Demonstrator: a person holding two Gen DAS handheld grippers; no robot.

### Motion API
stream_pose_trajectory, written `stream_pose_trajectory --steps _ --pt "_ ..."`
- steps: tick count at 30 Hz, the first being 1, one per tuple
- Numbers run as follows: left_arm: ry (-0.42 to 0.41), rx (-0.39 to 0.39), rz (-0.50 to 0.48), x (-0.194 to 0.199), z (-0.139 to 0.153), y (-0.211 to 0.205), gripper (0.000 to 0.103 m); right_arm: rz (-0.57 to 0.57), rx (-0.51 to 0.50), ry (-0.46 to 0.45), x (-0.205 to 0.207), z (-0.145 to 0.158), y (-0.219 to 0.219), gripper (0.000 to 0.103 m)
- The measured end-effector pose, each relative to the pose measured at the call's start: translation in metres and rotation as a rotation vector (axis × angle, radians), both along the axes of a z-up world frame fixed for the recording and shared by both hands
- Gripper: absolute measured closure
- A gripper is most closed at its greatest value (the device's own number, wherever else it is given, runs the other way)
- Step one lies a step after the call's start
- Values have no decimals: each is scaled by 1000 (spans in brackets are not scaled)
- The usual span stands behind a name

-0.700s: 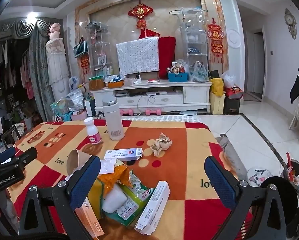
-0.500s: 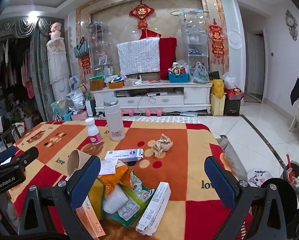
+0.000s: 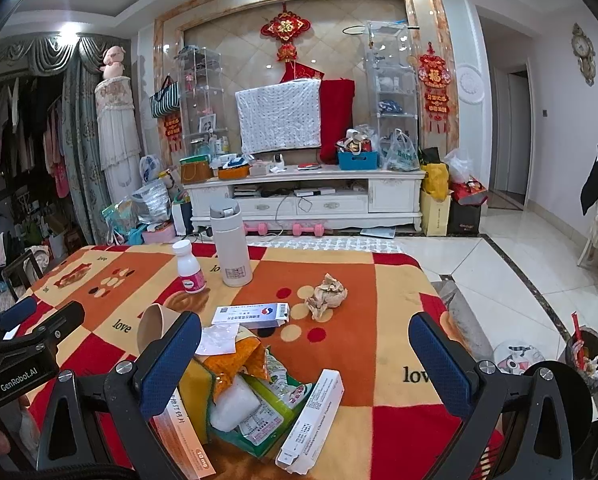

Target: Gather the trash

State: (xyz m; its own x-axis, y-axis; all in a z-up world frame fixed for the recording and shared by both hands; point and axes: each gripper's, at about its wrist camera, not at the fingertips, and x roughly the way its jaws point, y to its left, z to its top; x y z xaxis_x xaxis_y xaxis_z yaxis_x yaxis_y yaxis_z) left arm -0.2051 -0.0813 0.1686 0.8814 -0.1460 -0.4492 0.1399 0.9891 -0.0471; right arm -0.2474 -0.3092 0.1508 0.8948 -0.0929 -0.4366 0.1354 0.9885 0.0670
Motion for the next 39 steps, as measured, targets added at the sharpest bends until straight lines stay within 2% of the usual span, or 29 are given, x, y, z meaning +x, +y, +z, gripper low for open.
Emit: stream_pose_trajectory --steps 39 --pt "10 -13 -7 0 -2 -8 1 2 -4 19 8 -9 -1 0"
